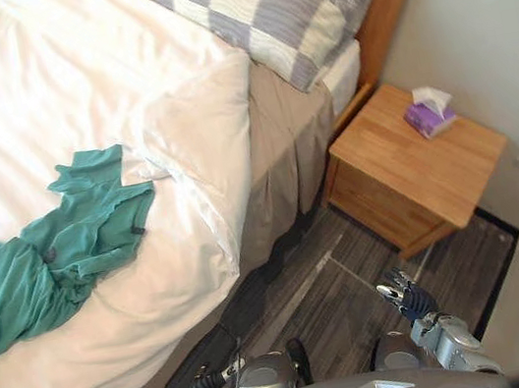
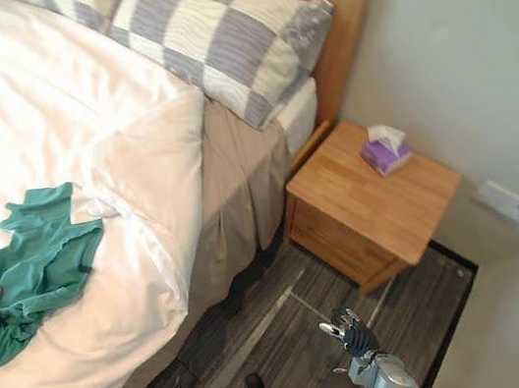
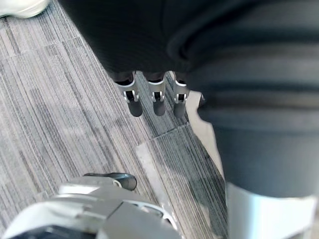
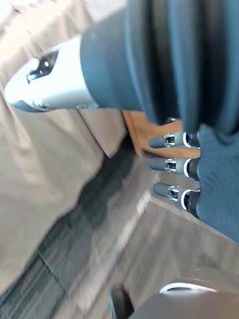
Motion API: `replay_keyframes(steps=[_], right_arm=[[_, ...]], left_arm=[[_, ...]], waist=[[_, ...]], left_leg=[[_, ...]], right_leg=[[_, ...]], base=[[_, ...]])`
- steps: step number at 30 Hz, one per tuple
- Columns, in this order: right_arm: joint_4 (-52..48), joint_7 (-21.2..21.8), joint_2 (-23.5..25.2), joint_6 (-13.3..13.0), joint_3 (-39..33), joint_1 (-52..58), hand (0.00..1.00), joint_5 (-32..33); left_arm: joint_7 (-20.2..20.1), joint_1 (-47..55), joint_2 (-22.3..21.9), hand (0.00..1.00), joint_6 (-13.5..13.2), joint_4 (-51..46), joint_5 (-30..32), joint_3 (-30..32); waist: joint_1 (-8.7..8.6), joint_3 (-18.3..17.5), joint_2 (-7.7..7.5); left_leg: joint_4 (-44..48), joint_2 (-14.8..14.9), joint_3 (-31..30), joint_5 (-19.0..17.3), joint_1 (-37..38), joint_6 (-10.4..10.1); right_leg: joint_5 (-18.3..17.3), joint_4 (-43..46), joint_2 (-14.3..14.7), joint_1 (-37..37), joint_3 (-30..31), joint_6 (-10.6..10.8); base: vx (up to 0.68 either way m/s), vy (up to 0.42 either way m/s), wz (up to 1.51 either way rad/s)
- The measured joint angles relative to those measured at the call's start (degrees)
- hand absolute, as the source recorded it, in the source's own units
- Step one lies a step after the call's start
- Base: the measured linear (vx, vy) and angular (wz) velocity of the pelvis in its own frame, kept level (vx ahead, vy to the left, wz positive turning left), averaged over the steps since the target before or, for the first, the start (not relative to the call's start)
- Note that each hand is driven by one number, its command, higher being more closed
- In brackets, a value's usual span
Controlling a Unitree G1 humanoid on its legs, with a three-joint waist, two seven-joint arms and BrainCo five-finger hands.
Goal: Tidy the bed and pick cloth on bed and put in laundry
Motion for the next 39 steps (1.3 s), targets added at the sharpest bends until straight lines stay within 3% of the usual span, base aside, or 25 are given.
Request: replay_keyframes(steps=[2,4,5,6,7,9,10,13,15,18,23,26,28,32,36,39], right_arm=[[-2.0,0.1,0.1,-0.2,0.9,0.1,0.00,0.4],[-4.0,-0.3,0.0,-0.2,1.6,0.9,0.00,0.8],[-4.0,-0.5,0.0,-0.1,1.6,1.1,0.00,0.8],[-3.6,-1.0,-0.1,-0.1,1.5,1.5,0.00,0.8],[-3.2,-1.6,-1.3,-0.1,1.4,1.5,0.00,0.9],[-3.2,-2.3,-2.2,-0.1,1.3,1.5,0.00,0.9],[-3.1,-3.2,-2.4,-0.1,1.2,1.5,0.00,0.9],[-1.9,-5.8,-1.9,-0.1,0.2,1.6,0.00,0.3],[0.6,-8.5,-2.0,0.9,-3.1,2.4,0.00,-1.2],[2.6,-10.0,-2.0,2.3,-6.0,4.8,0.00,-3.4],[3.6,-10.1,-1.0,2.4,-9.6,5.1,0.00,-4.4],[3.5,-11.1,-0.9,2.1,-10.0,5.7,0.00,-4.0],[3.5,-12.7,0.0,1.9,-10.1,5.8,0.00,-3.0],[3.4,-18.0,2.5,-1.0,-10.1,6.7,0.00,1.2],[-7.3,-25.5,0.7,-4.6,-18.2,7.1,0.00,2.3],[-16.4,-27.1,-3.9,-5.1,-19.0,5.4,0.00,-1.6]], left_arm=[[-0.3,-0.7,0.4,0.00,0.2,-0.3,-0.4,-1.3],[-0.5,-2.8,2.0,0.00,1.0,-0.4,-1.0,-3.5],[-0.6,-3.1,2.6,0.00,1.1,-0.3,-1.0,-3.8],[-0.7,-3.5,3.3,0.00,1.1,-0.3,-0.9,-4.2],[-0.9,-3.3,2.0,0.00,0.9,-0.4,-1.0,-4.4],[-1.0,-2.9,0.8,0.00,0.4,-0.2,-1.3,-4.3],[-0.9,-2.7,0.4,0.00,-0.1,-0.2,-1.7,-4.2],[-0.9,-2.7,0.4,0.00,-1.2,-0.1,-2.7,-4.2],[-1.1,-3.2,0.4,0.00,-1.6,-0.2,-3.4,-4.4],[-2.0,-3.5,0.1,0.00,-1.6,-0.6,-3.3,-5.4],[-2.9,-3.2,-0.4,0.00,-2.2,-0.4,-2.5,-5.3],[-2.9,-3.2,-2.0,0.00,-1.5,0.4,-1.9,-5.9],[-2.9,-3.2,-1.5,0.00,-0.9,0.2,-0.6,-5.8],[-4.1,-2.8,0.5,0.00,-0.1,0.3,0.6,-5.9],[-4.9,-2.6,1.4,0.00,0.2,0.3,3.5,-5.9],[-4.9,-1.5,2.7,0.00,0.8,0.3,4.5,-5.8]], waist=[[-0.27,0.0,0.05],[-2.03,0.0,-0.93],[-2.28,-0.1,-1.98],[-2.60,0.2,-2.55],[-2.98,0.4,-0.05],[-3.08,0.3,2.19],[-2.96,0.2,2.53],[-3.05,0.2,2.45],[-3.51,0.1,2.40],[-4.01,0.1,2.24],[-4.54,-2.0,2.02],[-5.90,-3.2,2.66],[-5.57,-4.2,2.10],[-4.92,-6.0,-0.38],[-5.44,-6.1,-0.41],[-5.57,-5.7,-0.03]], left_leg=[[-0.8,1.2,-3.3,0.0,-0.1,-1.7],[-0.9,1.6,-9.8,-0.3,-1.5,-4.0],[-0.7,1.0,-11.1,-0.7,-1.8,-4.8],[-0.4,1.1,-12.0,-1.5,-1.7,-5.9],[-0.7,3.9,-8.1,-1.2,-1.6,-6.8],[-1.3,5.9,-6.9,-0.7,-0.9,-8.3],[-2.0,6.9,-6.7,0.0,-0.1,-9.5],[-1.5,7.5,-6.4,1.1,0.4,-10.4],[-0.5,7.1,-3.3,3.1,-0.2,-10.8],[0.6,6.2,1.6,5.9,-1.4,-10.5],[-5.8,5.8,6.6,9.9,-1.4,-9.3],[-7.3,7.4,14.0,7.8,-1.5,-8.6],[-7.9,7.1,13.9,7.5,-1.6,-8.0],[-11.7,5.6,13.9,8.8,-0.2,-7.7],[-11.9,4.8,14.2,8.8,0.8,-7.2],[-11.9,4.9,15.3,8.9,1.7,-7.1]], right_leg=[[1.5,-11.8,4.3,-1.9,4.7,1.1],[8.3,-29.6,8.5,-2.7,15.4,0.7],[10.9,-32.3,8.3,-2.5,17.8,0.9],[17.3,-32.4,8.5,-1.2,18.7,-1.1],[16.0,-30.4,9.7,-1.0,15.7,-4.4],[14.2,-28.2,10.8,-0.6,13.2,-6.5],[13.5,-28.0,11.6,0.3,12.3,-7.2],[12.6,-28.8,11.8,2.5,10.3,-7.6],[12.5,-30.3,10.2,5.1,7.0,-7.6],[12.4,-31.4,7.9,8.0,2.2,-7.5],[12.4,-33.8,7.6,8.5,-2.4,-7.5],[12.3,-34.1,7.9,8.6,-5.8,-7.1],[13.0,-35.5,8.0,9.6,-5.6,-5.9],[14.1,-36.6,8.0,10.2,-4.7,-5.2],[14.2,-34.9,7.5,10.2,-3.4,-5.2],[14.2,-34.0,7.6,10.1,-1.6,-5.3]], base=[[0.22,-0.253,1.00],[0.26,-0.407,1.51],[0.20,-0.344,1.41],[0.23,-0.390,1.14],[0.23,-0.356,0.97],[0.26,-0.303,0.61],[0.26,-0.269,0.38],[0.16,-0.150,0.35],[0.08,-0.043,0.70],[0.01,-0.007,0.90],[-0.06,-0.020,0.53],[-0.11,0.050,0.57],[-0.09,0.114,0.19],[-0.04,0.072,-0.03],[0.01,0.043,-0.08],[0.02,0.015,-0.12]])
